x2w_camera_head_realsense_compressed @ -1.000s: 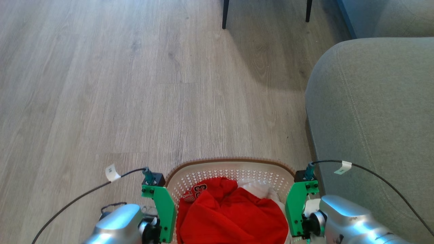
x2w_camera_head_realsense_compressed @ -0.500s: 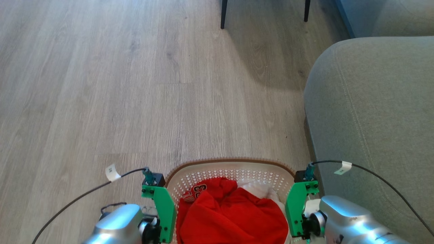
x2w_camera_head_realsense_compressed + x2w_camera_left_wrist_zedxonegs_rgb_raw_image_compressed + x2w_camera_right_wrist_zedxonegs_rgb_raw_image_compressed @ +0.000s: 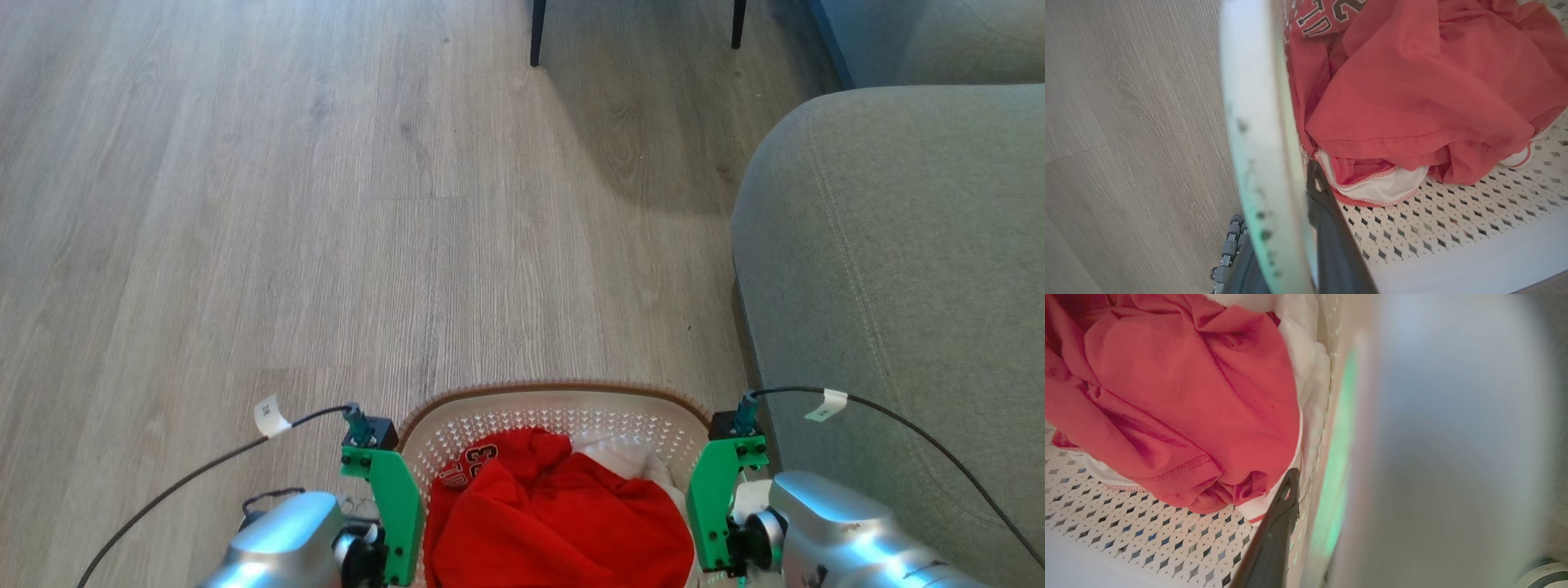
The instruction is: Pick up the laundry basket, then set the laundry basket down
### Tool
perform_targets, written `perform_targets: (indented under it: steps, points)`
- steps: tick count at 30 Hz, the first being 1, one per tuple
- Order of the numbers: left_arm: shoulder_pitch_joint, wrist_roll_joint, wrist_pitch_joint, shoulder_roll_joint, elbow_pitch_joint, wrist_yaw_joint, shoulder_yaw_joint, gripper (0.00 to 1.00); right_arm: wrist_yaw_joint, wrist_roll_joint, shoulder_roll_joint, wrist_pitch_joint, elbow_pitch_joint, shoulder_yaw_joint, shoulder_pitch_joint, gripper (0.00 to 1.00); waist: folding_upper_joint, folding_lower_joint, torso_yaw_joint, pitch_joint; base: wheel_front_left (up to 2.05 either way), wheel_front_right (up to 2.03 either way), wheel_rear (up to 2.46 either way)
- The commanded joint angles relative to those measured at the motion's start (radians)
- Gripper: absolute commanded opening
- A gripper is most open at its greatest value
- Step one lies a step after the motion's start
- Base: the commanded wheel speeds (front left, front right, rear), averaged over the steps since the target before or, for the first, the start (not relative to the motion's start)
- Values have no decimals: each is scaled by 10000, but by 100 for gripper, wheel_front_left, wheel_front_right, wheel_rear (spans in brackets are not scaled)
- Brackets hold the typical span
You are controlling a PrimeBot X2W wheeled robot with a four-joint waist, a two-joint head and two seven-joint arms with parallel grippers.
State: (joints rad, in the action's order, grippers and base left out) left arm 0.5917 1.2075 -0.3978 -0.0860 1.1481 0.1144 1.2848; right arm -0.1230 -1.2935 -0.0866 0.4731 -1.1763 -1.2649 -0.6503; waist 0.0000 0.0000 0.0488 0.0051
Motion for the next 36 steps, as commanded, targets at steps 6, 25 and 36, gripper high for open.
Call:
perform_targets:
  steps: [6,25,36]
  points:
    - [416,11,-21,67,-279,163,-46,0,-77,2,299,-232,387,-61,-471,0,0,0,4,54,0,0,0]
    - [1202,-363,868,271,-57,163,-63,0,-77,314,-117,-1328,631,-102,-1118,0,0,0,161,2180,0,0,0]
    - [2091,-592,2096,352,102,151,-89,0,-77,539,-534,-2340,639,-110,-1965,0,0,0,257,4427,0,0,0]
